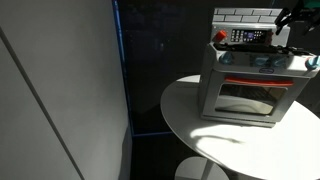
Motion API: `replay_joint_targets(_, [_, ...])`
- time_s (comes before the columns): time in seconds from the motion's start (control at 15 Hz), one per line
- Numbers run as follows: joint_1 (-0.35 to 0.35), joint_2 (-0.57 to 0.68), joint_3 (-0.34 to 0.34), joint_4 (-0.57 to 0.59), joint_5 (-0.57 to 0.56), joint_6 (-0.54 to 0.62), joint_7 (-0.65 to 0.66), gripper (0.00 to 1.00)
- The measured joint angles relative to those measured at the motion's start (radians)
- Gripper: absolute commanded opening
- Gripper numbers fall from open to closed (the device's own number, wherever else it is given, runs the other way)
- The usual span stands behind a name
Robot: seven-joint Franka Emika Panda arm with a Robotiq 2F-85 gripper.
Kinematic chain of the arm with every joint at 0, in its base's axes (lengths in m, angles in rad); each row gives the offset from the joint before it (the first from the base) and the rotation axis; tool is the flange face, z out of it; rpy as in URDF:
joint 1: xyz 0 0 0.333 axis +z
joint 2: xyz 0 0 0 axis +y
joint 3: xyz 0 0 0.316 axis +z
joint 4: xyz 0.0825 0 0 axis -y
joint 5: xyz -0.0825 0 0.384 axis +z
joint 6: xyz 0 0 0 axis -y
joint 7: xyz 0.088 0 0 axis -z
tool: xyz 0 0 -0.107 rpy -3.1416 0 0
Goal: Press the top right orange button on the stove
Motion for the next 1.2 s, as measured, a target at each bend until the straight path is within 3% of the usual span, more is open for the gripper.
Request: replay_joint_targets(1.2, [0.011,0.037,-0.025,0.03,0.0,0.035,0.046,1.0])
